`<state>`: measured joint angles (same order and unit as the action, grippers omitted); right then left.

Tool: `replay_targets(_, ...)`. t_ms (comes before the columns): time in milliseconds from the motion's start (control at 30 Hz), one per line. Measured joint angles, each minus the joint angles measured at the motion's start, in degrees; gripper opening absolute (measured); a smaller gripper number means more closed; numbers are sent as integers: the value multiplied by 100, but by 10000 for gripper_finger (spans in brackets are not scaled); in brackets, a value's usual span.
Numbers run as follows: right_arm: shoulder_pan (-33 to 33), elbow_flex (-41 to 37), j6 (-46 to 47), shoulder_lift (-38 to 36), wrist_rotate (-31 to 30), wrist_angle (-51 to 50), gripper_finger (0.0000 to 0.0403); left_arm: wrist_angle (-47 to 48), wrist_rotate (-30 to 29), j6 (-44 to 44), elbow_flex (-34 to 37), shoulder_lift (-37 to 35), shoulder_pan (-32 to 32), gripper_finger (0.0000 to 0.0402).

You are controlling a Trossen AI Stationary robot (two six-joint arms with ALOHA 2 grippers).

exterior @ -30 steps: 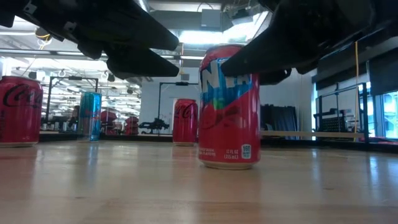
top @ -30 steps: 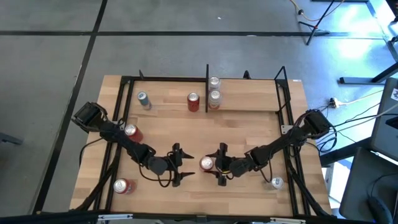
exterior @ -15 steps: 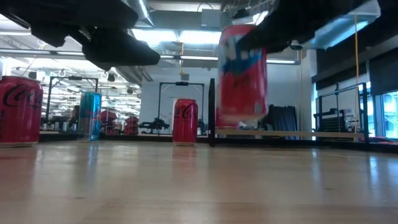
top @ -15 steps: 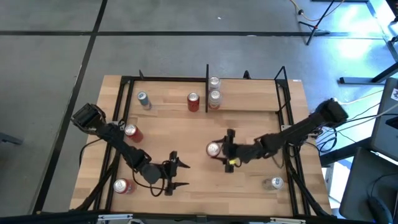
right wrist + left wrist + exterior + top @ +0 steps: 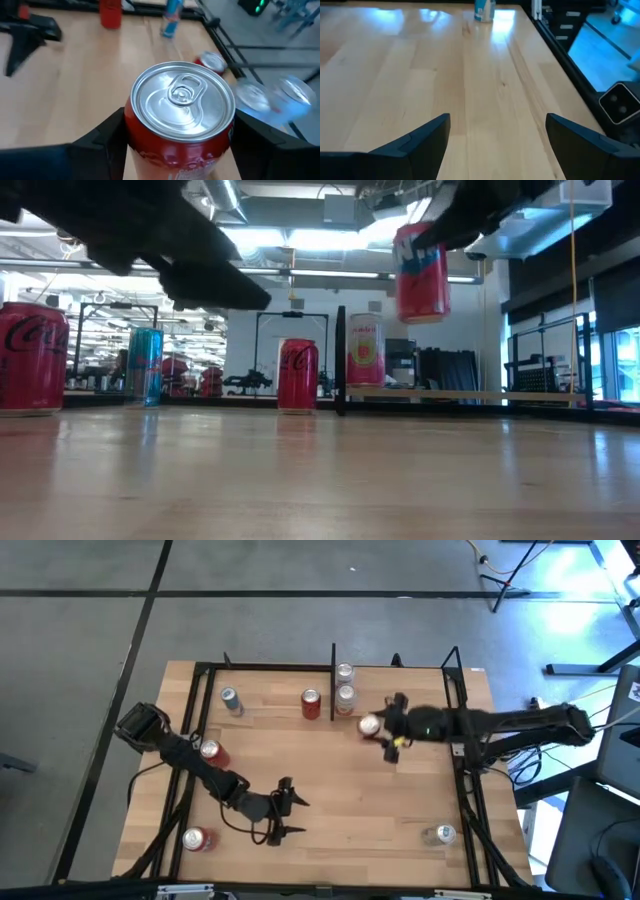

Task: Place canned beverage on shelf
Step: Put the right red soda can on the shelf

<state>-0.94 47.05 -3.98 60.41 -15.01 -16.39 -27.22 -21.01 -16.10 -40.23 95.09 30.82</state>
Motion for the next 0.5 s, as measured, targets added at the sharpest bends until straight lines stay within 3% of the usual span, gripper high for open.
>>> replay_targets(500, 3659, 0, -1269, 208, 3369, 398, 249, 352, 1422, 801, 0, -85, -766, 315)
